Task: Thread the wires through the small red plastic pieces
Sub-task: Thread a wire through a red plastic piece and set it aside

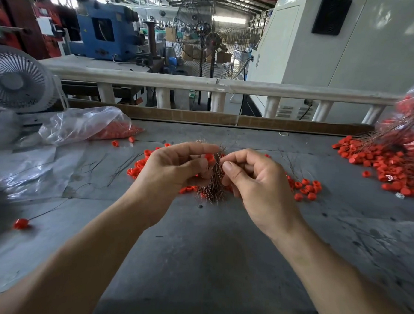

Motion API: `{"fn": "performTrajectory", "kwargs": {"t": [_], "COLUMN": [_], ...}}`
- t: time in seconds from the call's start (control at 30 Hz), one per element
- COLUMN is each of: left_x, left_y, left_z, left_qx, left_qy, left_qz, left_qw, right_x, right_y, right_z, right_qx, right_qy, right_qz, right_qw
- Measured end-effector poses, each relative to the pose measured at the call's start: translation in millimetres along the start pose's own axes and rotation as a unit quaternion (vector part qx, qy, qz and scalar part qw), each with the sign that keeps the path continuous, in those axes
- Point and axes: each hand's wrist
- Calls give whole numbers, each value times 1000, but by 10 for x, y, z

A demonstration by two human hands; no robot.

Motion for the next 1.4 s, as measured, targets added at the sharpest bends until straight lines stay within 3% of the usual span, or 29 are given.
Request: {"fn": "performTrajectory", "kwargs": {"t": [0.33,0.57,1.4], "left_x": [24,9,60], "left_y": [-31,-18,-39], "left_z": [11,-3,53], "left_qx": [7,5,-42], "left_qy": [42,33,-28], "left_qz": [-27,10,20], "left_qw": [999,999,999], "right_x": [-3,-1,-4], "right_y": [-13,-14,-19], "right_z": [5,15,43], "right_qx": [-34,-47,-31], "right_qy": [-16,-29,-23], "right_qz": [-3,9,9], "right_qw": [999,998,999]}}
Point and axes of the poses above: each hand's wrist, its own y-axis towards the middle knuckle, its own x-axis out of the palm, z = x × y, and after that the axes turned 8 degrees about z, right-handed
